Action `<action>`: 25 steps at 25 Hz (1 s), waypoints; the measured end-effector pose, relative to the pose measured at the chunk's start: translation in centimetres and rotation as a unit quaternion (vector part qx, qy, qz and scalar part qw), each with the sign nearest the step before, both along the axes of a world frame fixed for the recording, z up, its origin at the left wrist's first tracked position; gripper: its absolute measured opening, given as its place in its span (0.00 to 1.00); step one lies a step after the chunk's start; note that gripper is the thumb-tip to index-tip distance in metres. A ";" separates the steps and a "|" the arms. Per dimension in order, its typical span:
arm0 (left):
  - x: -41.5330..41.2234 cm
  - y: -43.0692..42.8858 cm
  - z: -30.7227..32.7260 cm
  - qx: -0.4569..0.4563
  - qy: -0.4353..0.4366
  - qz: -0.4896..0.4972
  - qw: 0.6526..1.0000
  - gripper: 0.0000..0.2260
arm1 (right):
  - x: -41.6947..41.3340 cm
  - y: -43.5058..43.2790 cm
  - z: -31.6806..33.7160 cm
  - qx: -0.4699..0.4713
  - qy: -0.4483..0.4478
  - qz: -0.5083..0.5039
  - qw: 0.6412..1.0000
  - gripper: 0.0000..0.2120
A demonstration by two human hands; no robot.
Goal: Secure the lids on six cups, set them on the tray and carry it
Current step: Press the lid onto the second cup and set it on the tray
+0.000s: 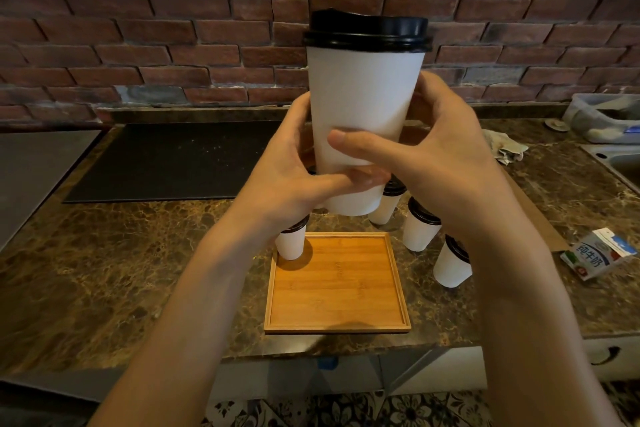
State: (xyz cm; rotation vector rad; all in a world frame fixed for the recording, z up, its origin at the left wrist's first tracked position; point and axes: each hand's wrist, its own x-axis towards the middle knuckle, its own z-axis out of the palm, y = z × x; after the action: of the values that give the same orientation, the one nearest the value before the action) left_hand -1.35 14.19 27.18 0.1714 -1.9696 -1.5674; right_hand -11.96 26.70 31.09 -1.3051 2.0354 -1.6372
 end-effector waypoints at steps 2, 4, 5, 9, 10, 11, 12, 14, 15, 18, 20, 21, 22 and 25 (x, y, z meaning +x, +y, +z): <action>0.1 -0.1 0.1 0.001 -0.004 -0.010 1.000 0.37 | -0.2 0.1 -0.1 -0.012 -0.021 0.025 0.999 0.38; 0.2 0.0 0.1 0.008 -0.006 -0.030 0.999 0.35 | -0.6 0.2 -0.2 -0.019 -0.055 0.061 0.996 0.38; 0.3 0.0 0.1 0.011 -0.005 -0.043 0.999 0.33 | -0.8 0.2 -0.3 -0.019 -0.076 0.080 0.994 0.37; 0.5 -0.1 0.1 0.021 -0.004 -0.083 0.996 0.32 | -1.9 0.6 -0.6 -0.007 -0.131 0.152 0.980 0.34; 0.6 -0.2 0.0 0.025 -0.008 -0.093 0.995 0.33 | -2.1 0.7 -0.6 -0.009 -0.140 0.170 0.975 0.32; 0.6 -0.2 0.0 0.027 -0.012 -0.104 0.994 0.34 | -2.1 0.8 -0.6 -0.010 -0.148 0.186 0.971 0.31; 0.7 -0.2 -0.1 0.029 -0.019 -0.112 0.993 0.34 | -2.1 0.9 -0.7 -0.009 -0.152 0.200 0.968 0.29; 0.7 -0.3 -0.1 0.028 -0.030 -0.119 0.992 0.34 | -2.1 1.0 -0.7 -0.006 -0.148 0.212 0.966 0.29; 0.7 -0.3 -0.2 0.025 -0.033 -0.118 0.992 0.34 | -2.1 1.0 -0.7 -0.006 -0.140 0.212 0.967 0.29; 0.8 -0.4 -0.1 0.020 -0.032 -0.106 0.994 0.36 | -1.9 1.1 -0.6 -0.006 -0.124 0.207 0.970 0.29; 0.8 -0.4 -0.1 0.019 -0.027 -0.093 0.995 0.35 | -1.7 1.0 -0.4 -0.006 -0.111 0.194 0.975 0.29; 0.7 -0.4 -0.1 0.016 -0.024 -0.082 0.996 0.35 | -1.6 0.9 -0.3 -0.007 -0.104 0.187 0.977 0.29; 0.7 -0.3 0.0 0.014 -0.019 -0.070 0.997 0.36 | -1.5 0.8 -0.2 -0.008 -0.095 0.180 0.979 0.29; 0.4 -0.1 -0.1 0.010 0.000 -0.035 0.999 0.35 | -1.0 0.7 0.1 -0.006 -0.069 0.149 0.986 0.30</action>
State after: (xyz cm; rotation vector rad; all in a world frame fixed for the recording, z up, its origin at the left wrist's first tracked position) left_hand -0.95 14.14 27.12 0.1116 -1.9793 -1.6318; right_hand -13.00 27.41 31.16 -1.3812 1.6619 -1.5579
